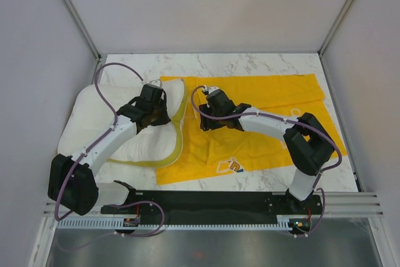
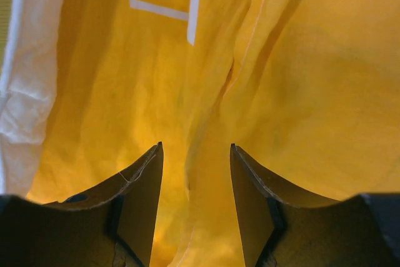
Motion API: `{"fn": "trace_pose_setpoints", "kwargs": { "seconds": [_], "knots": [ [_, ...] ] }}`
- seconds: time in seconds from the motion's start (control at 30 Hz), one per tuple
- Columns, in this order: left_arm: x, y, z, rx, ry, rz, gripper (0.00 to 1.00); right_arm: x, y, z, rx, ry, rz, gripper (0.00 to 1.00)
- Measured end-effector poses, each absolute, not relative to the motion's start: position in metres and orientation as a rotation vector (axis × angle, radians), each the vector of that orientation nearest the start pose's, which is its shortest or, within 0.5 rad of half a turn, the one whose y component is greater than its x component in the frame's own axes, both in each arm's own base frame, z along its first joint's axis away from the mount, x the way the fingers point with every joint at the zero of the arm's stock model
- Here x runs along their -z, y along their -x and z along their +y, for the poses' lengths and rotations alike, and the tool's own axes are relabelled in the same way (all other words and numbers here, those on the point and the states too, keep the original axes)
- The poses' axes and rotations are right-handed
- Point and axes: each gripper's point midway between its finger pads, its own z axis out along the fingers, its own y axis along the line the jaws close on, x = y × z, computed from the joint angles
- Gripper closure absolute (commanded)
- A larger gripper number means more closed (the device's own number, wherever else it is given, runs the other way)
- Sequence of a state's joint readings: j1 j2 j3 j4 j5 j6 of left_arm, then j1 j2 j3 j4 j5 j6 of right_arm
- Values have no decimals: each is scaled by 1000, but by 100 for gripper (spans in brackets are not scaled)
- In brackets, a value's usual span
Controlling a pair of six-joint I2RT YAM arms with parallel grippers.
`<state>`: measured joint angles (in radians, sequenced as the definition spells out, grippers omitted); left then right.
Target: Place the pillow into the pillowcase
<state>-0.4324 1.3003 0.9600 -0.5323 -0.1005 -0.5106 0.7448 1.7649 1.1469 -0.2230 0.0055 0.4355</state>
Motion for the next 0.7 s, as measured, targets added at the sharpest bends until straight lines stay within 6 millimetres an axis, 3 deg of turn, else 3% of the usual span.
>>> {"fn": "trace_pose_setpoints", "kwargs": {
  "seconds": [0.17,0.3,0.47,0.7],
  "knots": [
    [-143,-305,-143,306,143,2430,98,-52,-319,310,-440,352,2469,46],
    [-171,-309,-145,339,144,2366,98,-44,-328,303,-363,326,2470,46],
    [-209,-313,-147,390,145,2266,98,-50,-352,315,-329,301,2438,49],
    [-215,-311,-146,397,145,2254,98,-54,-381,331,-301,249,2396,62]
  ]
}}
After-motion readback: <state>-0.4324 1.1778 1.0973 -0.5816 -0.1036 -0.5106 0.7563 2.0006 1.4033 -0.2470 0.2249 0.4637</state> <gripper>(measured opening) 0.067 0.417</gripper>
